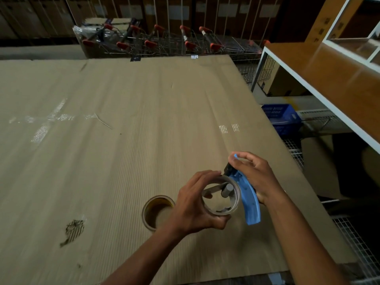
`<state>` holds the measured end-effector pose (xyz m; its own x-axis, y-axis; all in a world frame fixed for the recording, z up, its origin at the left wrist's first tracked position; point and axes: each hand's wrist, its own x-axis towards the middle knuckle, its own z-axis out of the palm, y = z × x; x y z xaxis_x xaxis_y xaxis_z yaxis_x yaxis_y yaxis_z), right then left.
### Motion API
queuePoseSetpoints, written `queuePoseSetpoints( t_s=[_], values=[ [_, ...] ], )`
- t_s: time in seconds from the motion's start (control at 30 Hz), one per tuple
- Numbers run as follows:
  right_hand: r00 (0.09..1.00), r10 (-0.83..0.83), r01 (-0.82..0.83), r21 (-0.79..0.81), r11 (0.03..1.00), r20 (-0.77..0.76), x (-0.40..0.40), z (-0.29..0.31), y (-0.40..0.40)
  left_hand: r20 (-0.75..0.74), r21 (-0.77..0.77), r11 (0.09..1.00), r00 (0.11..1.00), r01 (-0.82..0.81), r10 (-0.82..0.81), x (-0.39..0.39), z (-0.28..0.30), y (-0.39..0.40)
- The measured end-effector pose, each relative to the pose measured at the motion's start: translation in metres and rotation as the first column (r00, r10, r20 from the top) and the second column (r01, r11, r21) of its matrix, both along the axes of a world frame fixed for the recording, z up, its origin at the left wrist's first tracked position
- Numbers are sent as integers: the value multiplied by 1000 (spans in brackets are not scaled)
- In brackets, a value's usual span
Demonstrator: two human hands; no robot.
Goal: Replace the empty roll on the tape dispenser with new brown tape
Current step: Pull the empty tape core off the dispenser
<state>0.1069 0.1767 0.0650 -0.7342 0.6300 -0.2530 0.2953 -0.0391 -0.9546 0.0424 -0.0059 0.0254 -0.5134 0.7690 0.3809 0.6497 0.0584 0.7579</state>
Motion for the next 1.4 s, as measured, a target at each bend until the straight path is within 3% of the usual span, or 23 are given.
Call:
queuePoseSetpoints(
  t_s=[0.37, 0.73, 1.0, 1.13, 1.4],
  values=[
    [997, -72, 71, -19, 997, -20, -2, -5, -5, 38, 57, 998, 999, 7, -9, -7, 4, -3],
    [991, -134, 130, -123, 984, -20, 8, -23, -2, -87, 69, 998, 996, -10, 16, -35, 21, -2],
    [982, -186, 177, -164, 970, -40, 16, -28, -11, -92, -195, 974, 991, -115, 99, -83, -23, 13],
    [980, -196, 189, -155, 970, -27, 20, -30, -13, -105, -347, 933, 993, -94, 61, -91, -49, 19],
    [983, -185, 182, -120, 976, -14, 26, -30, -18, -65, -478, 877, 998, -50, 21, -93, -62, 21]
  ],
)
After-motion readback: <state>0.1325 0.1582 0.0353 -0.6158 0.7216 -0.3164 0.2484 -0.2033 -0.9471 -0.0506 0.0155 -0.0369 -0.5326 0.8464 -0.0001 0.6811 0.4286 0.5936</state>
